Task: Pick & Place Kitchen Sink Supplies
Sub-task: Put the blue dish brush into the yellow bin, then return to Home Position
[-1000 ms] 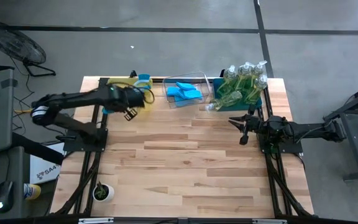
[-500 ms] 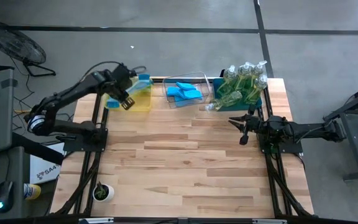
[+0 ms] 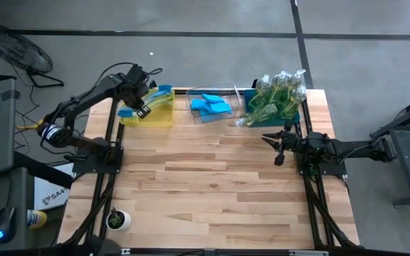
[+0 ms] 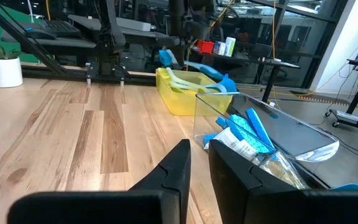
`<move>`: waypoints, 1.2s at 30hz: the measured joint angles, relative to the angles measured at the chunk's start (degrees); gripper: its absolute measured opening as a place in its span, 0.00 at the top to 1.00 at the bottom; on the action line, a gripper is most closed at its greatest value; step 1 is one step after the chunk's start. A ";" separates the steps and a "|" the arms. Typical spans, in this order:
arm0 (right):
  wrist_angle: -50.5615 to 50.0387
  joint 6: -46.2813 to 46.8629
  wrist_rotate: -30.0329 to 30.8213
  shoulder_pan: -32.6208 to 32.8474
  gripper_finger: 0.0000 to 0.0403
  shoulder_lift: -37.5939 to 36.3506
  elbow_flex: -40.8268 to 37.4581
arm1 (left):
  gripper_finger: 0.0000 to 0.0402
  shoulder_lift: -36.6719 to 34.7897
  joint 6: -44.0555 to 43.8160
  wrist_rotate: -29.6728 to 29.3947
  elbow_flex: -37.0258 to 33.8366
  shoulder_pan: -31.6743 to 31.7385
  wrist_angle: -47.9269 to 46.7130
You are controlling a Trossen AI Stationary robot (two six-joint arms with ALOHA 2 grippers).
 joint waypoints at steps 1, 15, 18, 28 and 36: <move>0.00 -0.06 0.01 -0.02 0.87 0.00 0.00 | 0.88 0.92 0.28 -0.82 0.00 0.00 -0.01; -0.02 0.07 0.01 -0.02 0.87 0.00 0.00 | 0.86 7.30 3.68 -4.02 0.04 0.02 1.49; -0.02 -0.05 0.01 0.00 0.87 0.00 0.00 | 0.78 7.30 3.68 -6.11 0.04 0.04 1.64; -0.02 -0.06 0.01 -0.01 0.88 0.00 0.01 | 0.72 7.30 3.65 -1.80 0.04 0.04 1.43; -0.02 0.05 -0.01 0.00 0.87 0.00 0.02 | 0.72 7.30 3.77 -2.47 0.04 0.04 3.82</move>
